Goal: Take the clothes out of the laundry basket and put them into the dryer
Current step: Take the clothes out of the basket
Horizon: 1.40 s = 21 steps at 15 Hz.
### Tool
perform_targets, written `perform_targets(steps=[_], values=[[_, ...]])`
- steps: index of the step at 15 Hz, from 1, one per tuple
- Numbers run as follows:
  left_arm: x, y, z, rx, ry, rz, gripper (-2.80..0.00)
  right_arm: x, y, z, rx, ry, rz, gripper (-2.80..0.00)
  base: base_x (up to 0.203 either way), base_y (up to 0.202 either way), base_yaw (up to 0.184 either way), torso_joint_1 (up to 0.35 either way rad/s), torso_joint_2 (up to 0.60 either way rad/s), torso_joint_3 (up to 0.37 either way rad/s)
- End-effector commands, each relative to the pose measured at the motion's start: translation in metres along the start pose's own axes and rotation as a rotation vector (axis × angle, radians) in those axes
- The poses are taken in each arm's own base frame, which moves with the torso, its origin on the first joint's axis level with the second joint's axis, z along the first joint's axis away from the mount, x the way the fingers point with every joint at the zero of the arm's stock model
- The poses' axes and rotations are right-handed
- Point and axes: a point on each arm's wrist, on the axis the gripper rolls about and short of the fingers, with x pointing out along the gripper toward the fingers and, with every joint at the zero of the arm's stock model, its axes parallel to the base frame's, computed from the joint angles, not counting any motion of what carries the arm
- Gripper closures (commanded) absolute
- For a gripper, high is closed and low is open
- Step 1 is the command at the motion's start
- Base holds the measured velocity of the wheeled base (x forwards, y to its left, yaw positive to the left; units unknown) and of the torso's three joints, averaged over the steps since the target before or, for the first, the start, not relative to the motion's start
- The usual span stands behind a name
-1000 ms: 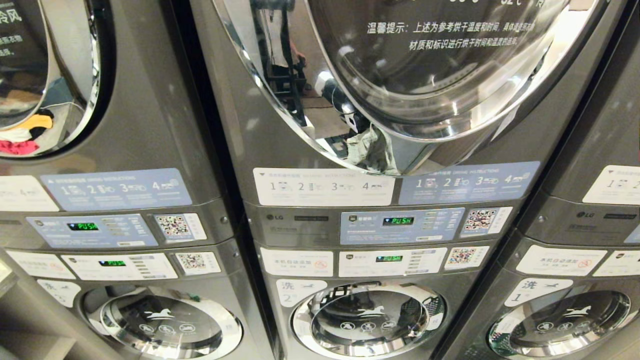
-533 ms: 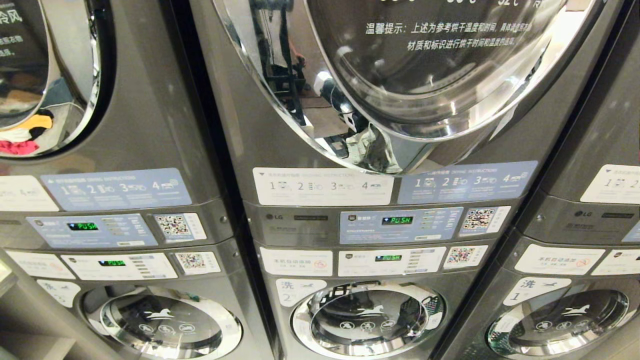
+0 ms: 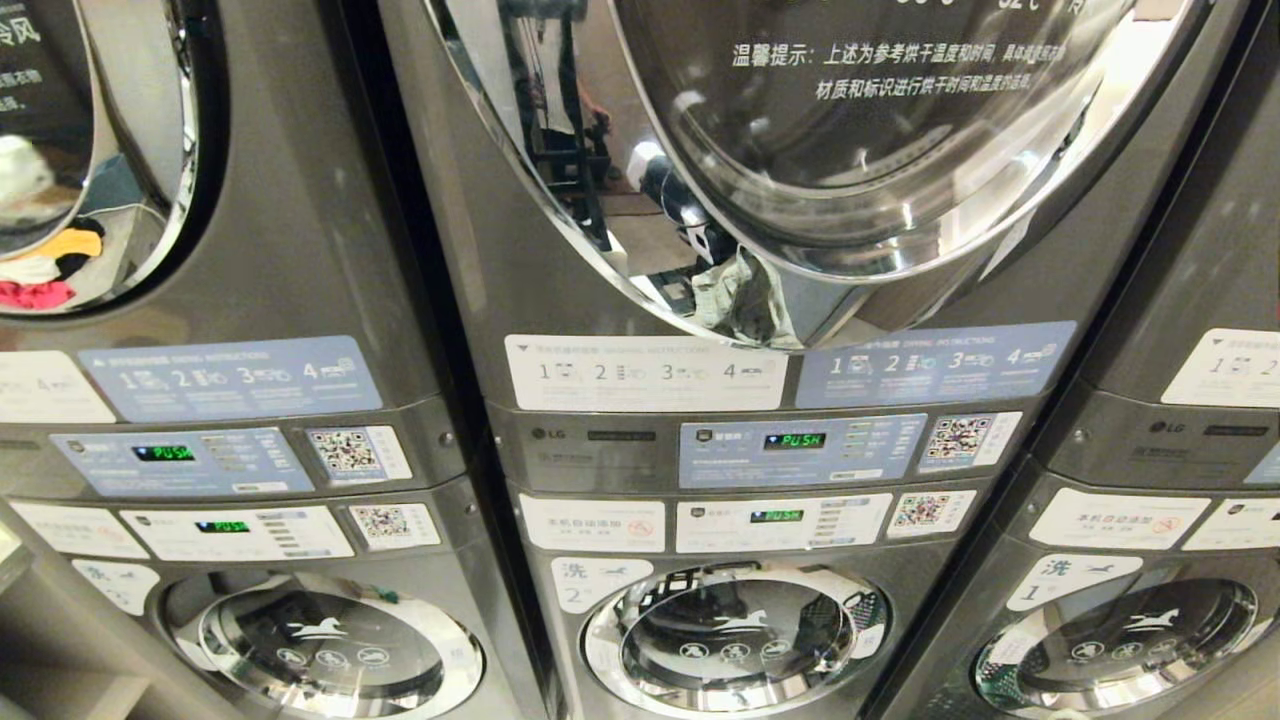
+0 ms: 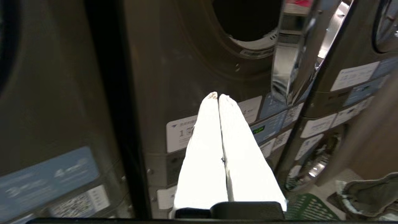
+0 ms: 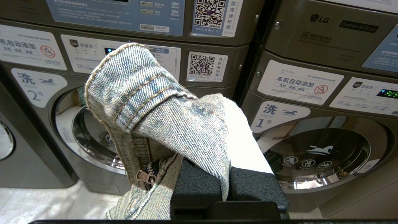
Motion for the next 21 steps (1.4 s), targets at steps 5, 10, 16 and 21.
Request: perform_targets(steps=[5,10,16,21], values=[[0.085,0.023,-0.014,-0.082,0.109,-0.098,0.0,0.0,0.0,0.0,0.0,0.001,0.001,0.0,0.0,0.0,0.0,0.0,0.0,0.0],[0.125,0.007,-0.003,-0.097,0.088,-0.219,0.0,0.0,0.0,0.0,0.0,0.002,0.001,0.0,0.0,0.0,0.0,0.0,0.0,0.0],[0.149,0.011,0.001,-0.092,0.07,-0.232,0.0,0.0,0.0,0.0,-0.002,0.002,0.001,0.0,0.0,0.0,0.0,0.0,0.0,0.0],[0.171,-0.002,0.004,-0.094,0.054,-0.282,0.0,0.0,0.0,0.0,-0.001,0.002,0.001,0.0,0.0,0.0,0.0,0.0,0.0,0.0]])
